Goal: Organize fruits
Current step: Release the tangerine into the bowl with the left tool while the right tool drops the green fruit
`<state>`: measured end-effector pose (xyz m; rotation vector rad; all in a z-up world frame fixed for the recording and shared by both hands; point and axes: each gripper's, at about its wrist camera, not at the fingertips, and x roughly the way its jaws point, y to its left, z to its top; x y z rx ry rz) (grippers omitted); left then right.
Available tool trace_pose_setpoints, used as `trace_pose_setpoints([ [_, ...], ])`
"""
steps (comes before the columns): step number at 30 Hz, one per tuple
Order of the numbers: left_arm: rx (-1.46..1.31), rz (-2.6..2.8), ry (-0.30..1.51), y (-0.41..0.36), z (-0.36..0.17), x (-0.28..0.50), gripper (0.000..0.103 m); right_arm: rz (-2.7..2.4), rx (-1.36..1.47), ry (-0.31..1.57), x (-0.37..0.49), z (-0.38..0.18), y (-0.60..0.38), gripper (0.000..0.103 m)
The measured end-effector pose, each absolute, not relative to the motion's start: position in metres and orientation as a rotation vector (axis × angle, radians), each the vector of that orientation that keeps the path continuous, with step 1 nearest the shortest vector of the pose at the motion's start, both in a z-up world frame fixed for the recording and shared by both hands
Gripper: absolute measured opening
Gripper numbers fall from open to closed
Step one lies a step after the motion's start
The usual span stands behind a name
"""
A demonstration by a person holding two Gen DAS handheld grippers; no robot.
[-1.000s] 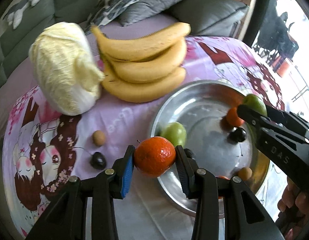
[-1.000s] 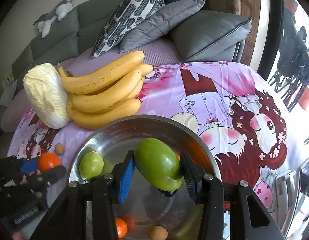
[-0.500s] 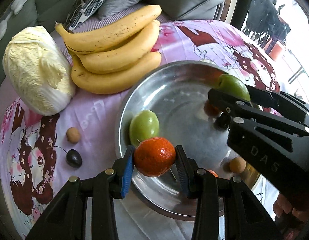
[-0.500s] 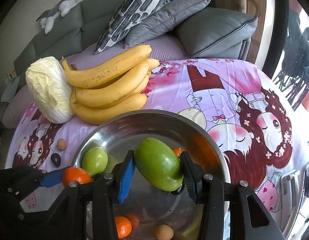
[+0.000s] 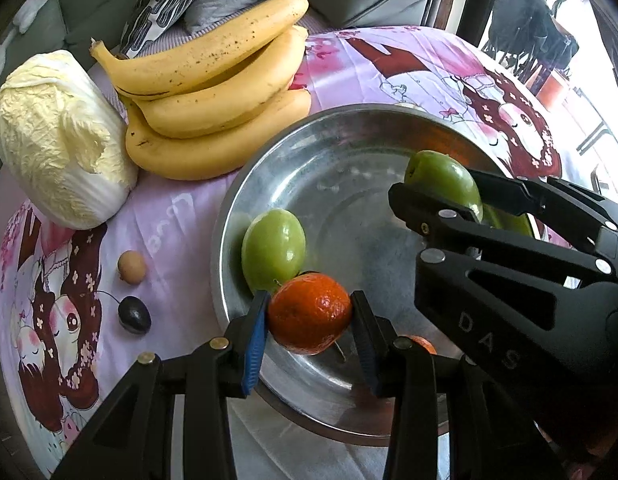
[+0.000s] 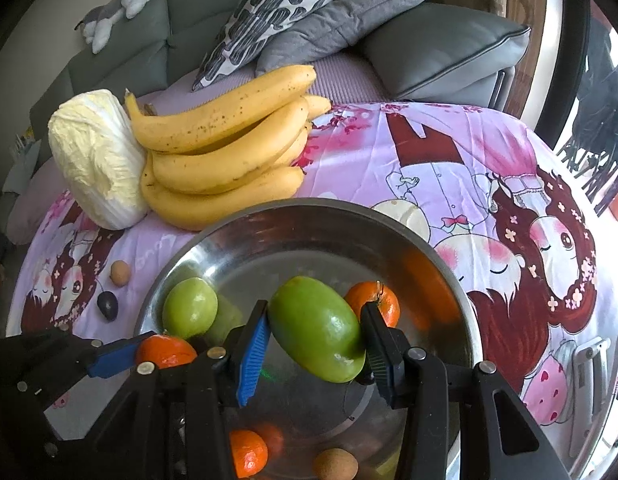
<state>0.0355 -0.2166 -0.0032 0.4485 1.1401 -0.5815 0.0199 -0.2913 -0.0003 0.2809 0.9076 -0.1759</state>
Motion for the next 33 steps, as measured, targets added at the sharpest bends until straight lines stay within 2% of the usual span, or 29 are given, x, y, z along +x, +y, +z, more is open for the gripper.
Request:
trace_pose_setpoints([
  [33,0.459,-0.577,1.136,-0.2165,-0.0018,0.0364,0.042,-0.174,0.269,0.937,0.0230,-0.0077,-0.2865,0.049],
])
